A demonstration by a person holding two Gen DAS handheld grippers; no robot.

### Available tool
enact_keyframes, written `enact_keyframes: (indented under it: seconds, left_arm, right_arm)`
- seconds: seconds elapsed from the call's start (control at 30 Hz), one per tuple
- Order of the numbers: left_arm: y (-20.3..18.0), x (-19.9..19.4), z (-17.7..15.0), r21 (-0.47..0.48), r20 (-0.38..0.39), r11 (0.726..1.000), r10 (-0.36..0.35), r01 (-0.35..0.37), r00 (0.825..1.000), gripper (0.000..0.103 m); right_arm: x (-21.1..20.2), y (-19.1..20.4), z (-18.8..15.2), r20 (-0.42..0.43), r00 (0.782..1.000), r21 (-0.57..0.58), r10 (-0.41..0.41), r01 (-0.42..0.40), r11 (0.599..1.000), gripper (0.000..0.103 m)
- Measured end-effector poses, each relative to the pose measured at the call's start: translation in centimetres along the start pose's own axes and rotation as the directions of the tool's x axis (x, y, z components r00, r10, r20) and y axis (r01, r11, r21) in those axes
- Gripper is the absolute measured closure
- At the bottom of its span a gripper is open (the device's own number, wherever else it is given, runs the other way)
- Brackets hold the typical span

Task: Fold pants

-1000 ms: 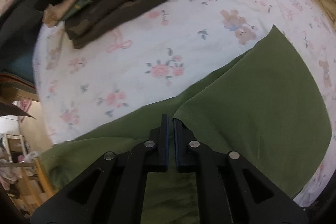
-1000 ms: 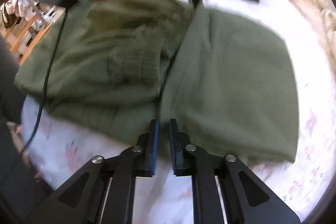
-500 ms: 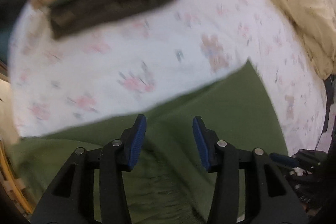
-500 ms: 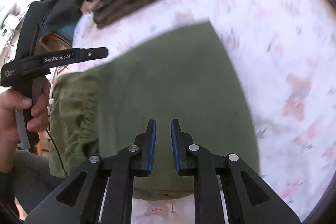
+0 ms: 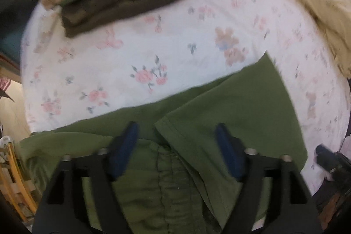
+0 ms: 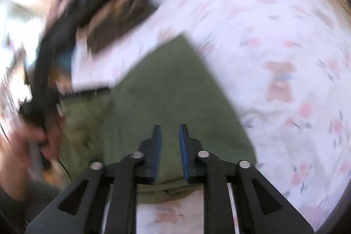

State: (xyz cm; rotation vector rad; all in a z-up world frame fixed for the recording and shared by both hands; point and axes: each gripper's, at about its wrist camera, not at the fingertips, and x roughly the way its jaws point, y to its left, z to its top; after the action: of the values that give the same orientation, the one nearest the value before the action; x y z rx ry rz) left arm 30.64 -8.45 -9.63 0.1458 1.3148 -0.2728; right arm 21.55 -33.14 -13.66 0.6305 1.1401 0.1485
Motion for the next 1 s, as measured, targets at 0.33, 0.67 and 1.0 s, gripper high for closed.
enact_keyframes:
  seconds: [0.33, 0.67, 1.0]
  left_arm:
    - [-1.6, -1.9, -2.4, -0.008, 0.029, 1.000, -0.019, 0.019, 0.999, 0.023]
    - [-1.9, -2.6, -3.9, -0.038, -0.001, 0.999, -0.004, 0.004, 1.000, 0.023]
    - [-4.5, -2.7, 1.0, -0.036, -0.019, 0.999, 0.037, -0.037, 0.999, 0.024]
  right_arm:
    - [1.6, -8.2, -7.1, 0.048, 0.999, 0.492, 0.020, -0.041, 0.870, 0.020]
    - [3.7, -8.9, -4.7, 0.042, 0.999, 0.426, -0.030, 0.009, 0.905, 0.070]
    - [-0.8, -6.2, -4.8, 0.173, 0.985, 0.298, 0.014, -0.066, 0.952, 0.096]
